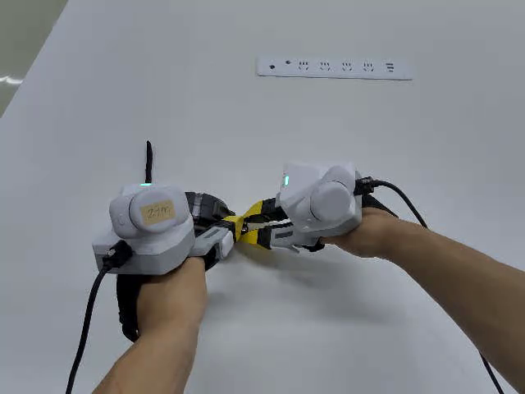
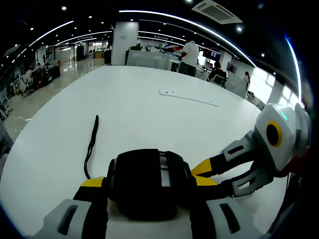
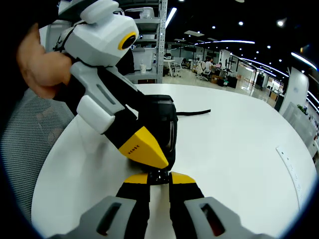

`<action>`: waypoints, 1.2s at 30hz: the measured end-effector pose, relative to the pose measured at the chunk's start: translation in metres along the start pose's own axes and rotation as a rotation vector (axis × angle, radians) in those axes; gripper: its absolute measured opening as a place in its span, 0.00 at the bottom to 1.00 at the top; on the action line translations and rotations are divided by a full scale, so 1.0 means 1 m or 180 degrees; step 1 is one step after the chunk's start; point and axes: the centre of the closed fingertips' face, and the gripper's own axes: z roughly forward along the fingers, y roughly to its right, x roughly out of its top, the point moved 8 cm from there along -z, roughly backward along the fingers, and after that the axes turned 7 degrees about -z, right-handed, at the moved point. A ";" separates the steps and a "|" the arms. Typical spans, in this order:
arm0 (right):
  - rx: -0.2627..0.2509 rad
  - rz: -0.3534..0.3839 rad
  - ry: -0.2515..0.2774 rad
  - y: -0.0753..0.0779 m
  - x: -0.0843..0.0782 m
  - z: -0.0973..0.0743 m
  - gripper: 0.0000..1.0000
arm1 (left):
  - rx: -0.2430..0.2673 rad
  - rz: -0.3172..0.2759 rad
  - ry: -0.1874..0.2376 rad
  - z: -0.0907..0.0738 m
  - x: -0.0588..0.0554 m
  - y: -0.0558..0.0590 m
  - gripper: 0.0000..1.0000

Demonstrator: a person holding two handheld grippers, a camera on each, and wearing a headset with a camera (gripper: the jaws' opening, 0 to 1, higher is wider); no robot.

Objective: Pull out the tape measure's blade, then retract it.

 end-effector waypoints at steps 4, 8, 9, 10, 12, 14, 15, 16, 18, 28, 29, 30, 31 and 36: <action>0.0013 -0.0011 -0.0032 -0.001 -0.001 0.001 0.13 | -0.0027 -0.0013 -0.0030 0.001 -0.002 0.000 0.65; 0.0006 -0.0010 -0.0029 -0.001 -0.001 0.001 0.13 | -0.0032 -0.0029 -0.0036 0.001 -0.002 0.000 0.65; 0.0005 -0.0008 -0.0029 -0.001 -0.001 0.001 0.13 | -0.0032 -0.0035 -0.0040 0.001 -0.002 0.000 0.65; 0.0004 -0.0009 -0.0030 -0.001 -0.001 0.001 0.13 | -0.0032 -0.0038 -0.0044 0.001 -0.002 0.000 0.65; 0.0003 -0.0002 -0.0031 -0.001 -0.001 0.002 0.13 | -0.0034 -0.0040 -0.0051 0.001 -0.002 0.000 0.65; 0.0003 0.0000 -0.0033 -0.001 -0.001 0.002 0.13 | -0.0038 -0.0039 -0.0049 0.001 -0.001 -0.001 0.65; 0.0002 0.0003 -0.0036 -0.001 -0.001 0.002 0.13 | -0.0039 -0.0036 -0.0049 0.001 -0.001 -0.001 0.65; -0.0001 -0.0028 -0.0043 0.000 -0.001 0.002 0.13 | -0.0041 -0.0037 -0.0051 0.001 -0.001 -0.001 0.65; -0.0004 -0.0037 -0.0048 0.000 0.000 0.002 0.14 | -0.0039 -0.0036 -0.0057 0.001 -0.001 0.000 0.65; -0.0017 -0.0089 -0.0077 0.000 0.001 0.002 0.14 | -0.0042 -0.0037 -0.0086 0.001 -0.001 -0.001 0.65; -0.0019 -0.0079 -0.0081 0.000 0.001 0.002 0.14 | -0.0043 -0.0027 -0.0088 0.001 0.000 -0.001 0.65; -0.0020 -0.0073 -0.0084 0.000 0.001 0.002 0.14 | -0.0044 -0.0020 -0.0090 0.001 0.000 -0.001 0.65; -0.0023 -0.0081 -0.0089 0.000 0.001 0.003 0.14 | -0.0047 0.0001 -0.0092 0.001 0.000 -0.001 0.65; -0.0032 -0.0091 -0.0101 0.000 0.001 0.002 0.15 | -0.0048 0.0075 -0.0095 0.000 0.000 0.000 0.64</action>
